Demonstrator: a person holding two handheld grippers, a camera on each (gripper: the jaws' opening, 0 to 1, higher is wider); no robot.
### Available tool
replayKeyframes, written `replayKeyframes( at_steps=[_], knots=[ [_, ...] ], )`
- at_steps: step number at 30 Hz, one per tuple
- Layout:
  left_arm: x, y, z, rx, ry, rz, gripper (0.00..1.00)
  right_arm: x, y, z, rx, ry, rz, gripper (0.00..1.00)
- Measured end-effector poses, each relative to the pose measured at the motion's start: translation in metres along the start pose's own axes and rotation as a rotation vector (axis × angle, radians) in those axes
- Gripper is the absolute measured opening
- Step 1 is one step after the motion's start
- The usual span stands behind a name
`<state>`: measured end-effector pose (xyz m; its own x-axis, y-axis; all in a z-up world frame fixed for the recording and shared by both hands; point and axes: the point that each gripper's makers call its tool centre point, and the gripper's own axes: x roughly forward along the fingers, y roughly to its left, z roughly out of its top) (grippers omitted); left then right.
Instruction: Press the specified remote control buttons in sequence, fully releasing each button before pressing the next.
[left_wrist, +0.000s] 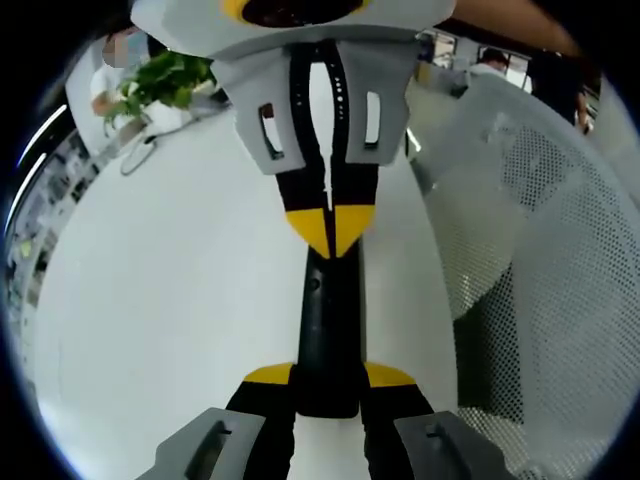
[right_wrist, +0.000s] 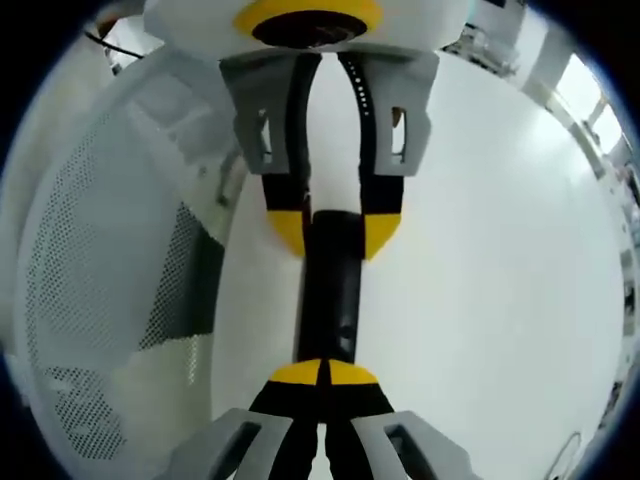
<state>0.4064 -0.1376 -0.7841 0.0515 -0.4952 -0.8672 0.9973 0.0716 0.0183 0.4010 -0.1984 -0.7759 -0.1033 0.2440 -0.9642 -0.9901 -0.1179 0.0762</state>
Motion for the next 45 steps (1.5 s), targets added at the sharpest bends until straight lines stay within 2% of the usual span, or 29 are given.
replayKeyframes(
  at_steps=[18,27,38,45],
  knots=[
    [0.001,0.001,-0.002,0.003,0.001,0.001,0.23,-0.018,-0.003,0.0,0.014,-0.025,-0.03,0.0],
    [0.0,-0.001,0.0,0.006,0.001,0.002,0.23,-0.03,-0.006,0.01,0.014,-0.053,-0.049,0.0],
    [0.002,0.001,-0.002,0.011,0.002,0.005,0.23,-0.031,-0.011,0.023,0.004,-0.079,-0.047,0.0],
    [0.003,0.002,-0.002,0.008,-0.003,0.005,0.23,-0.022,-0.01,0.026,-0.01,-0.061,-0.032,0.0]
  ],
)
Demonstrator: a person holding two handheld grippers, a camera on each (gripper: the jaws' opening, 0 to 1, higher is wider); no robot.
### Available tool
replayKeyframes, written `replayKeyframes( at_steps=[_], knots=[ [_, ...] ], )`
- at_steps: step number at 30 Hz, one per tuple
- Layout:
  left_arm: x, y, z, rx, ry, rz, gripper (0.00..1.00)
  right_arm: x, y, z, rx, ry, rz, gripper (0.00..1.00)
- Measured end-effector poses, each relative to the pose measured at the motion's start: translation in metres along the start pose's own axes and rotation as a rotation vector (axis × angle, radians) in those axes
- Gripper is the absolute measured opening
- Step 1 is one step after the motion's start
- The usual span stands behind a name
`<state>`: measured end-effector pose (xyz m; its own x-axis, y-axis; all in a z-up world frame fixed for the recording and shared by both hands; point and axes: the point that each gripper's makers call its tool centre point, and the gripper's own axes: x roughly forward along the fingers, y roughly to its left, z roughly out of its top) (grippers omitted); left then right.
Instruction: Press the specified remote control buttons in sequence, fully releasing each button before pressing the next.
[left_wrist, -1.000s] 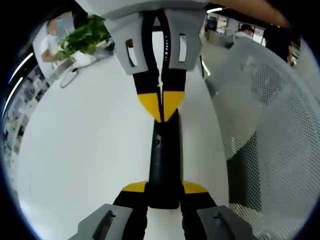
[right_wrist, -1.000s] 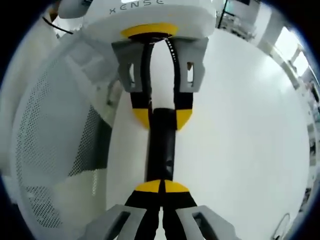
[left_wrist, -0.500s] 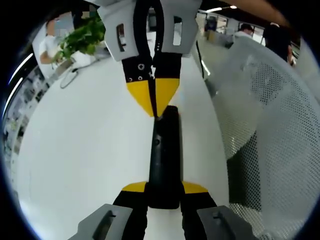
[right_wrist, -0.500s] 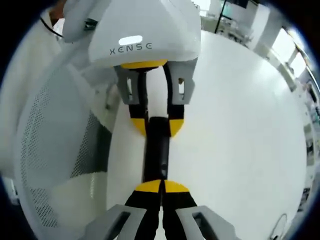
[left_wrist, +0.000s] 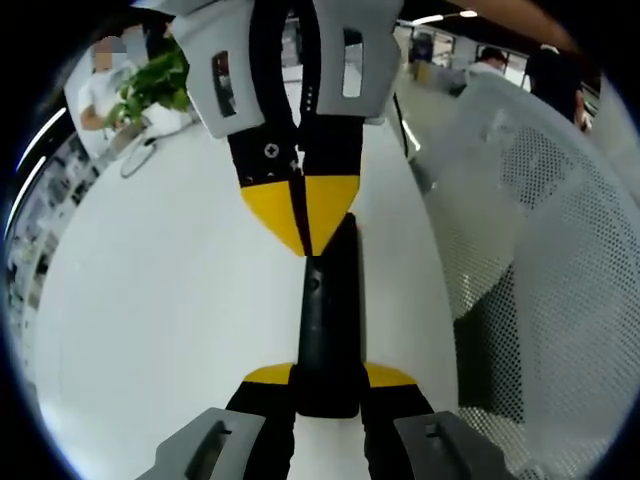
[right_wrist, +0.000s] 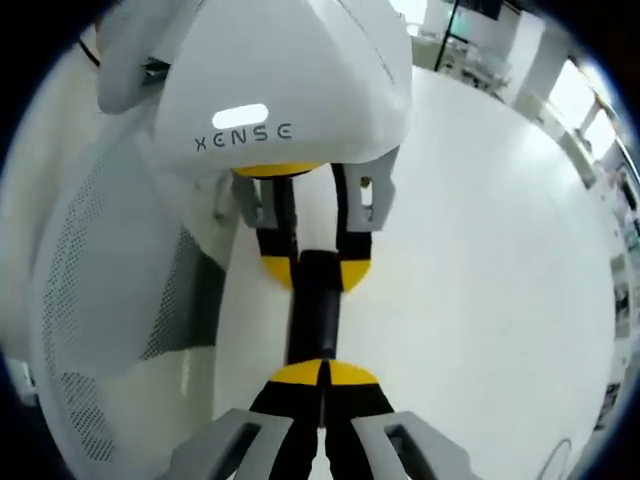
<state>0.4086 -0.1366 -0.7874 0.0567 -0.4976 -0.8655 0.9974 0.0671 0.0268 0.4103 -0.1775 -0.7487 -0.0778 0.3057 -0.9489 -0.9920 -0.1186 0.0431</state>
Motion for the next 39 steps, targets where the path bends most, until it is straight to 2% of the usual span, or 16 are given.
replayKeyframes(
  at_steps=[39],
  knots=[
    [-0.003,-0.001,0.002,0.0,-0.036,0.002,0.23,0.026,-0.001,-0.006,0.013,0.052,0.049,0.0]
  ],
)
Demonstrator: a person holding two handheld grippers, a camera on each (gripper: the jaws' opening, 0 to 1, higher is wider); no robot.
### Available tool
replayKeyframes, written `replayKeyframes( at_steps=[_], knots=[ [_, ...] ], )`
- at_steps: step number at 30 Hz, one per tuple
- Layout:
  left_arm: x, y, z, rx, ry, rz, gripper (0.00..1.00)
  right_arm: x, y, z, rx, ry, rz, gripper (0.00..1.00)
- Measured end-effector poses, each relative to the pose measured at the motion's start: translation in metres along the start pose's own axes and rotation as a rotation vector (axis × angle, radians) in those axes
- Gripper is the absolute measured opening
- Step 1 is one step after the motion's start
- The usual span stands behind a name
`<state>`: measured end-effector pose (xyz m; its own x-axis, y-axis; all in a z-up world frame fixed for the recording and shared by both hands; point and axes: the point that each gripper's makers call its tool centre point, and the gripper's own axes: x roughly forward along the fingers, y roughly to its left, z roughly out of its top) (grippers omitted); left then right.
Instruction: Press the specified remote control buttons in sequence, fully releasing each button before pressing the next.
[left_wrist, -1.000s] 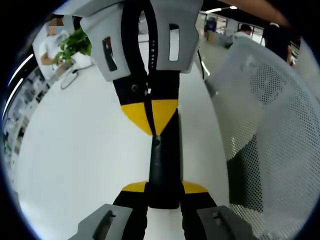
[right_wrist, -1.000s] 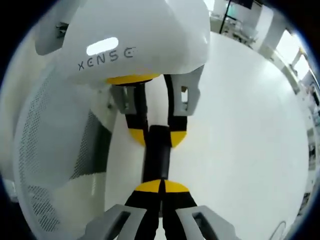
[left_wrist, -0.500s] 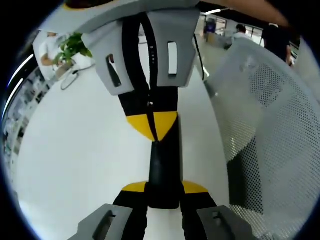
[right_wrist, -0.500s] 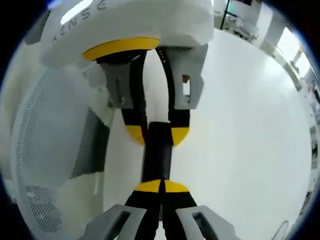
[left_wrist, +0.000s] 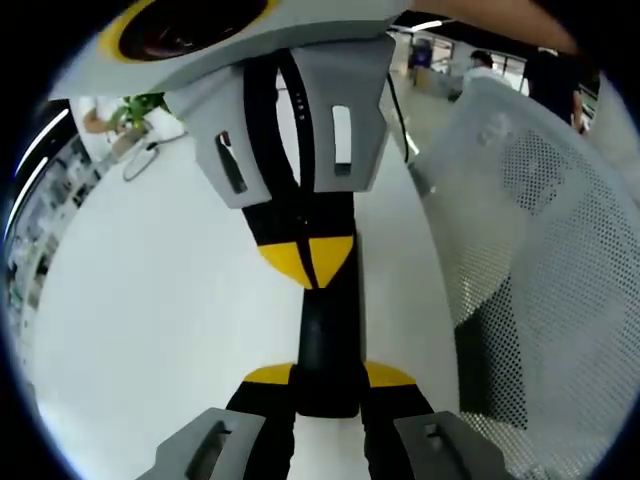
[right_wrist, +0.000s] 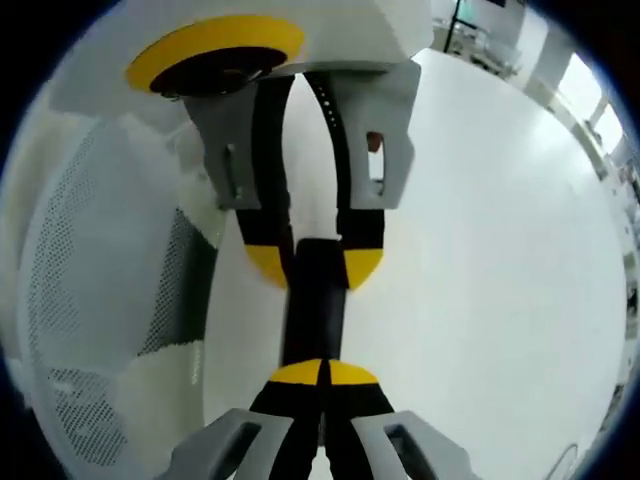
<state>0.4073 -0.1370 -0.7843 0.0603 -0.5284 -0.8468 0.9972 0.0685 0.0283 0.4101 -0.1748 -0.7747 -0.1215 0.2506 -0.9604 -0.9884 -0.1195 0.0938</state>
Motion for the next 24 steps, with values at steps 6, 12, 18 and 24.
replayKeyframes(
  at_steps=[6,12,18,24],
  knots=[
    [0.0007,0.0008,-0.0006,0.001,-0.005,0.001,0.23,0.0001,-0.0012,0.0001,0.026,-0.001,0.026,0.0],
    [0.0003,0.0001,0.0003,0.001,-0.011,0.005,0.23,0.0005,-0.0007,0.0005,0.064,0.003,0.062,0.0],
    [0.0016,0.0011,-0.0012,-0.008,-0.018,0.005,0.23,0.0011,-0.0006,-0.0005,0.085,0.009,0.077,0.0],
    [0.0008,-0.0001,0.0002,-0.005,-0.02,0.005,0.23,0.0005,0.0016,-0.0005,0.07,0.012,0.065,0.0]
  ],
)
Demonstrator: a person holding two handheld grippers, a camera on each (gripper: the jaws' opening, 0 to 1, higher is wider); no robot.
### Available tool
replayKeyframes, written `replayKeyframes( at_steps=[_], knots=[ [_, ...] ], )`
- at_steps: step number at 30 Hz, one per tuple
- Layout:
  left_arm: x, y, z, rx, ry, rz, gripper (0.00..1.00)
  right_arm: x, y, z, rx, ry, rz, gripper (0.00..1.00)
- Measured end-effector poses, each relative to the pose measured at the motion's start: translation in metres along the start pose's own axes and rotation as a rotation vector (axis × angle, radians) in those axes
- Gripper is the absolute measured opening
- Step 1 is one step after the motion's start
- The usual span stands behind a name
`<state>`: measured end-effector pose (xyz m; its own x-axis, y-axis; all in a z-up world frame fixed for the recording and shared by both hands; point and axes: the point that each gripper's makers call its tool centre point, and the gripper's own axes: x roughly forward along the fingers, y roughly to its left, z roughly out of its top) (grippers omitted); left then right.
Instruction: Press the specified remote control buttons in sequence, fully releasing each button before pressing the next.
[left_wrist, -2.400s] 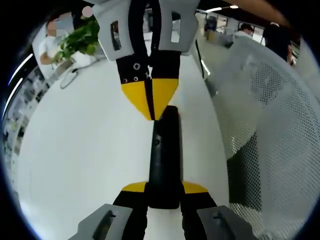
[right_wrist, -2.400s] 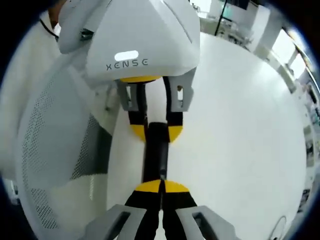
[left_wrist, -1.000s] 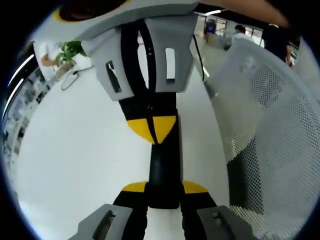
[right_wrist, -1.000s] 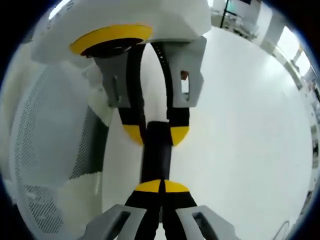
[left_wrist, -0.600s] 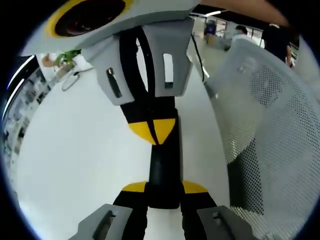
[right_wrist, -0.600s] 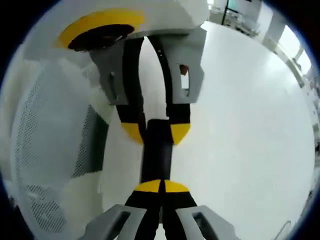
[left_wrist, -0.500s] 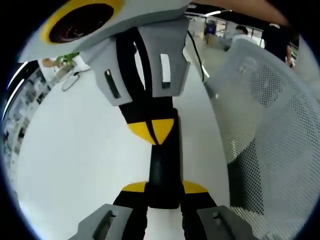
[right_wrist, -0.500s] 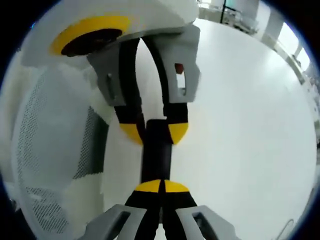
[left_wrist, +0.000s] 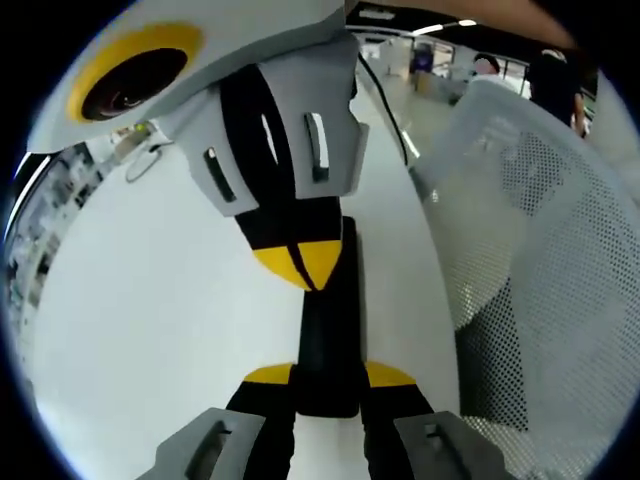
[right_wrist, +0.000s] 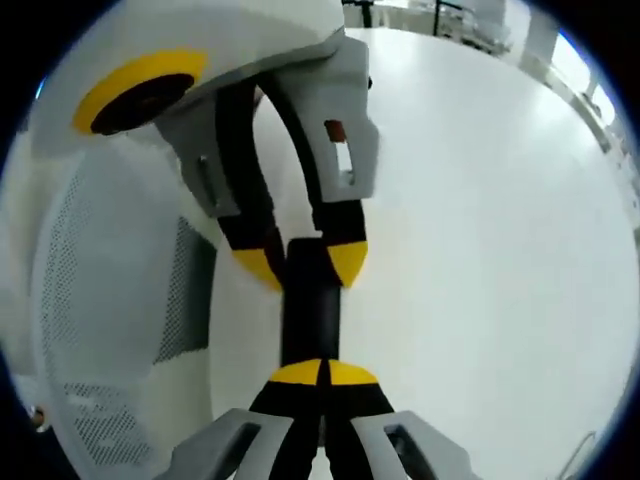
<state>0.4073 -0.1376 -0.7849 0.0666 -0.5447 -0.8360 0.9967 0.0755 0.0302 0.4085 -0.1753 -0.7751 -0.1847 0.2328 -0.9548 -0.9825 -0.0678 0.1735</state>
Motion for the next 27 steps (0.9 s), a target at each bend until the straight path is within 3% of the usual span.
replayKeyframes(
  at_steps=[18,27],
  knots=[
    [0.001,0.002,-0.001,0.003,0.004,-0.003,0.23,-0.016,0.001,-0.007,-0.03,-0.024,-0.068,0.0],
    [0.0,0.0,0.0,0.007,0.007,-0.001,0.23,-0.017,0.008,-0.001,-0.055,-0.032,-0.071,0.0]
  ],
)
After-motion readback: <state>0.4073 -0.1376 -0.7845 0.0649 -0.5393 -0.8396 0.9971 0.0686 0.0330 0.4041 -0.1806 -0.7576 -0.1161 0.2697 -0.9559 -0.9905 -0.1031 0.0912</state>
